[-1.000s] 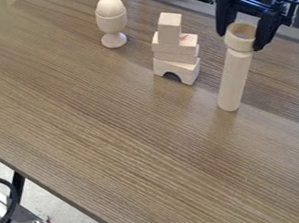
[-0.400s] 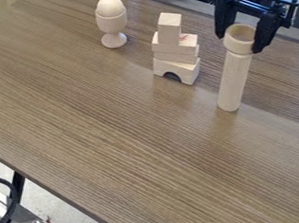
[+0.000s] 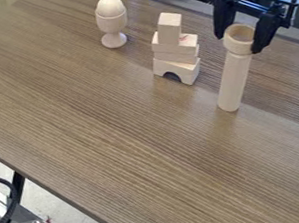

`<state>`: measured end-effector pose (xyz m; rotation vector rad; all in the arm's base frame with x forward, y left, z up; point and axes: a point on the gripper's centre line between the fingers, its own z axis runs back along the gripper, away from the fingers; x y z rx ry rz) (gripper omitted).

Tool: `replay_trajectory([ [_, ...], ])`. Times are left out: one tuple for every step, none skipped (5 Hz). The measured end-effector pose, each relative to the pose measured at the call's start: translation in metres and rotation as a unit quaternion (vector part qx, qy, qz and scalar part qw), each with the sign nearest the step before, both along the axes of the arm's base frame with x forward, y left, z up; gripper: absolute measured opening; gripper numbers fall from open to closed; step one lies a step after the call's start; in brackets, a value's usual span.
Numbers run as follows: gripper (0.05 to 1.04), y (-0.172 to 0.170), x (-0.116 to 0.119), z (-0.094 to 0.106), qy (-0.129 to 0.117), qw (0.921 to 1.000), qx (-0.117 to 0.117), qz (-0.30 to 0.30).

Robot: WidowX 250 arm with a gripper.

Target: Put the ring block above the tall thin cylinder

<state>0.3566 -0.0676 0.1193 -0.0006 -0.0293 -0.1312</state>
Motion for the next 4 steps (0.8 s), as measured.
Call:
replay_trajectory([
  [0.769, 0.0002, -0.0039, -0.0007, 0.003, 1.0, 0.001, 0.001],
  [0.769, 0.0004, -0.0063, -0.0035, 0.007, 1.0, 0.001, 0.002],
  [0.769, 0.0004, -0.0076, 0.001, -0.001, 1.0, -0.002, 0.002],
  [0.818, -0.0008, -0.0069, 0.0007, -0.012, 0.9999, -0.003, -0.012],
])
